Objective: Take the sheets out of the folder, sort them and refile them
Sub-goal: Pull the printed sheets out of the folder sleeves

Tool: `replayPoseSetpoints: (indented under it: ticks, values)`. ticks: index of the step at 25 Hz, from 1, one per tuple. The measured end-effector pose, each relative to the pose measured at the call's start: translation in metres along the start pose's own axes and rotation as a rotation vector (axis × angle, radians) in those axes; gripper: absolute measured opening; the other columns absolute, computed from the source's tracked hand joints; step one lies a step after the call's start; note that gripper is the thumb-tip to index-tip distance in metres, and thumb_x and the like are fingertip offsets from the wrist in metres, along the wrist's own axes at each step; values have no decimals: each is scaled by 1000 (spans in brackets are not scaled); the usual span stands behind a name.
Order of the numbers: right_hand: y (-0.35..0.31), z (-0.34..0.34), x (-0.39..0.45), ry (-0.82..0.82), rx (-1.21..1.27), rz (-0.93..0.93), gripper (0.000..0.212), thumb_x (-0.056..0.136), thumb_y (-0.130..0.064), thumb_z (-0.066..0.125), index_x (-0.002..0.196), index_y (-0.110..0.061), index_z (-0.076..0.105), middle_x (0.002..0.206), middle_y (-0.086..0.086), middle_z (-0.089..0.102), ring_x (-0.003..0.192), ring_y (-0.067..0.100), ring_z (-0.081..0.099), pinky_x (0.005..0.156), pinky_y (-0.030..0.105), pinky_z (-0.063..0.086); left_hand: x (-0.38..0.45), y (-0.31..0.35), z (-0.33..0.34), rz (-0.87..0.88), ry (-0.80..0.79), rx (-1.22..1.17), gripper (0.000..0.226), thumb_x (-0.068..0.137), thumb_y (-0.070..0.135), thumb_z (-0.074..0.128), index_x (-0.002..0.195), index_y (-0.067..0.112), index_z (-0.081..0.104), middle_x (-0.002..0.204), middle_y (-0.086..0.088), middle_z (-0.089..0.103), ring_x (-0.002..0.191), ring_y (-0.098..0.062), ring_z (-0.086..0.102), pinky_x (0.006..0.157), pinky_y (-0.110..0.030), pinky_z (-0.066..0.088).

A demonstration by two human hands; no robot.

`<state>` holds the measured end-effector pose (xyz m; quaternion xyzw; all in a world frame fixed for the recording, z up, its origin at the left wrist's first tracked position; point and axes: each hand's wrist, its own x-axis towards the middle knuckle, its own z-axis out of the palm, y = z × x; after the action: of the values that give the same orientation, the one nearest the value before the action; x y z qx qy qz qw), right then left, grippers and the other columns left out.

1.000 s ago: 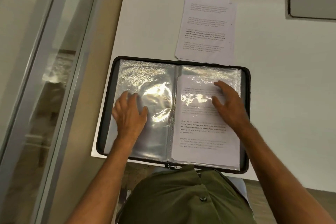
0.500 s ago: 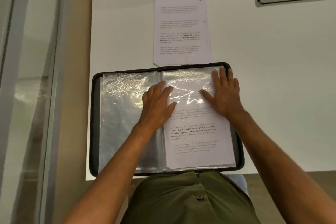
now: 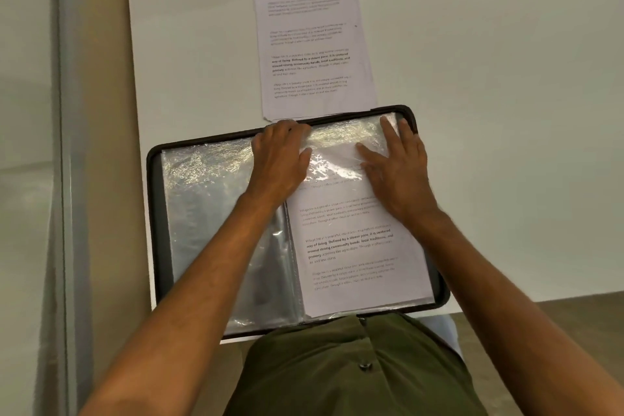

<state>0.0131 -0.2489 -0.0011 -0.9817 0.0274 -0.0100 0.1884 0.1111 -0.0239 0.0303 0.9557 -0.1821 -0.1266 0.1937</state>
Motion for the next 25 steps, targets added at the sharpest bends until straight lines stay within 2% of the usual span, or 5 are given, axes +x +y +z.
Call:
replayPoseSetpoints:
  ticks: [3,9,12,16,25]
  values:
    - [-12,-9,-7,51,182,50,39,107,-38,50,142,-27,64,165,11,36,152,34,31,120,55,34,7,-2,-3,28,50,-55,26,93,9,53,99,24,73,111,6,60,109,-17,53,103,-40,29]
    - [-32,-33,-17,67,790,360,66,103,-14,60,160,-30,31,143,-10,52,124,-4,53,96,13,50,11,-2,-21,14,-29,-236,43,86,-13,48,84,19,76,100,2,70,98,-16,63,95,-30,47]
    - [-36,-38,-20,64,896,430,48,104,-7,54,148,-26,49,122,-10,63,107,-5,61,78,14,55,18,-1,-25,-2,-83,-253,42,89,-12,49,90,19,78,102,2,71,99,-16,65,91,-37,55]
    - [-44,-39,-21,104,940,408,36,103,-5,54,135,-19,60,118,-5,67,106,6,64,79,21,57,28,4,-28,26,-239,-260,21,99,15,64,111,24,79,112,7,73,103,-7,66,93,-31,54]
    - [-44,-39,-17,110,947,427,35,100,1,54,130,-15,62,111,-12,66,103,4,65,77,21,58,35,18,-25,108,-323,-174,6,91,23,76,96,23,79,96,11,71,89,-5,66,81,-35,57]
